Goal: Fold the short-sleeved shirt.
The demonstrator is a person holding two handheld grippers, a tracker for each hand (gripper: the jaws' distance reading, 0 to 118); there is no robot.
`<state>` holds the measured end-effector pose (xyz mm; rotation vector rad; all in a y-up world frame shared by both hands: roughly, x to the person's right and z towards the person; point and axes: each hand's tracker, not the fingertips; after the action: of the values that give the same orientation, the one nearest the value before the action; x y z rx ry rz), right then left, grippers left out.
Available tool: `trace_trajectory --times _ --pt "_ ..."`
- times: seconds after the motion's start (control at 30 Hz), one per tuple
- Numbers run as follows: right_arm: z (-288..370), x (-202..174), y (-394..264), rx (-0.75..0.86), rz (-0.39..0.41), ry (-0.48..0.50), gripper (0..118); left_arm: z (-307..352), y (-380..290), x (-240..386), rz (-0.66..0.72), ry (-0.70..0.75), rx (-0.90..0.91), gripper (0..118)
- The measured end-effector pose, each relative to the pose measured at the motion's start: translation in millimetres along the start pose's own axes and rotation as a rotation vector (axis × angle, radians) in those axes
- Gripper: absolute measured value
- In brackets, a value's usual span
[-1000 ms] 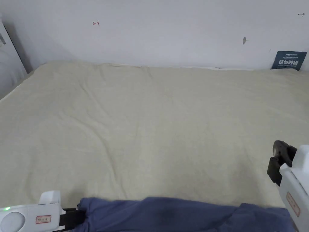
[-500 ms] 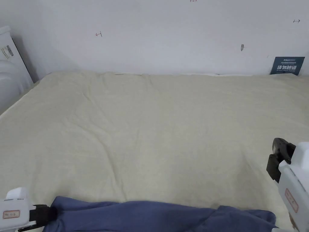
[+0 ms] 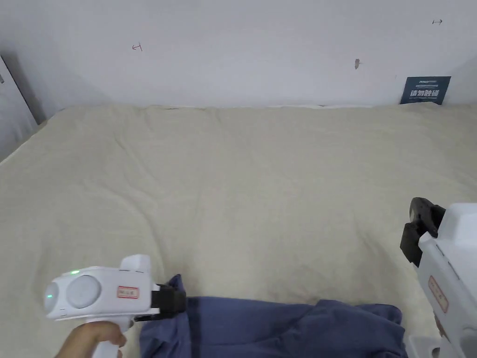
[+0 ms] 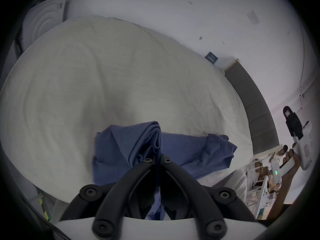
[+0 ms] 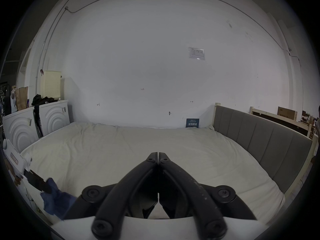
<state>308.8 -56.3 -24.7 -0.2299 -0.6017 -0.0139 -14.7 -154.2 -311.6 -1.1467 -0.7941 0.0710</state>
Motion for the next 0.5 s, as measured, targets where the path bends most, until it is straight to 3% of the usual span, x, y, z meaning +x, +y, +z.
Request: trace_trajectory --times 0.37,0.4,0.43,0.47,0.5 --pt "10 19 -2 -0.003 0.021 -0.016 2 -104 -25 74 -0.091 0.008 -0.166 6" --pt "11 20 -2 -0.004 0.022 -0.018 2 -109 -27 76 -0.103 0.018 -0.174 14" --pt "11 21 -2 -0.005 0.023 -0.02 2 -112 -29 78 -0.114 0.033 -0.175 31" --pt "12 22 -2 -0.006 0.023 -0.021 2 -114 -31 80 -0.127 0.046 -0.164 71" --pt "12 23 -3 -0.007 0.022 -0.022 2 -113 -33 83 -0.13 0.046 -0.159 100"
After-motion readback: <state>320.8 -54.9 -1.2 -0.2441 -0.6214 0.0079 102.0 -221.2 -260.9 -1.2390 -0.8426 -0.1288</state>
